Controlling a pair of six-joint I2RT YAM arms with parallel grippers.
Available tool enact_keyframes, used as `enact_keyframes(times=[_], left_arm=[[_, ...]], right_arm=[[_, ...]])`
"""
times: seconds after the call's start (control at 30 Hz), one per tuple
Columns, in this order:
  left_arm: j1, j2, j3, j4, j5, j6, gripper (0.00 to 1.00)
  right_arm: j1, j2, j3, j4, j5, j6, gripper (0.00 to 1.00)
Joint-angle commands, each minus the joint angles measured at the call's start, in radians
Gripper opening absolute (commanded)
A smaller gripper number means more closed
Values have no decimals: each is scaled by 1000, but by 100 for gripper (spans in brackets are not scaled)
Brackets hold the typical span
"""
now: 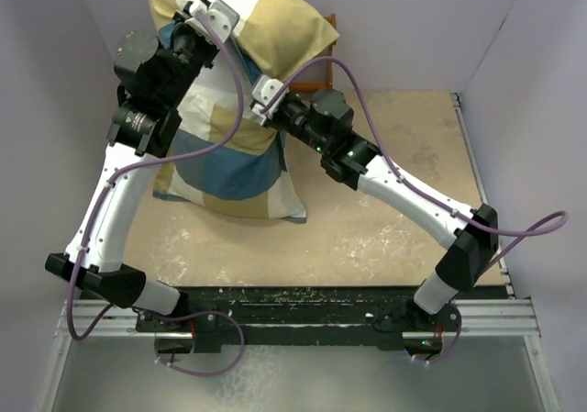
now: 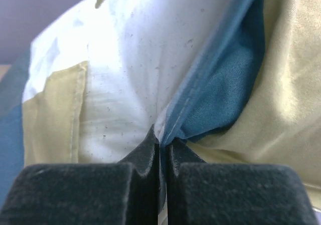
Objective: Remove the pillowcase from the pillow
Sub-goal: Remove the pillow from the pillowcase.
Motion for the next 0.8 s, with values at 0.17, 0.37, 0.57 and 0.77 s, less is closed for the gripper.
enact_keyframes(times=[0.17, 0.37, 0.57, 0.77], left_arm=[[-13, 2, 135, 146, 63, -105, 16], [-13, -117, 153, 20, 202, -168, 58], [-13, -141, 233, -86, 259, -214, 49], [-13, -172, 207, -54, 289, -151, 55]], right_arm=[[214, -106, -55, 126, -201, 82, 0], [220, -186, -113, 153, -283, 170, 0], [91, -263, -148, 247, -360, 328, 0], [-26, -224, 15, 56, -521, 469, 0]])
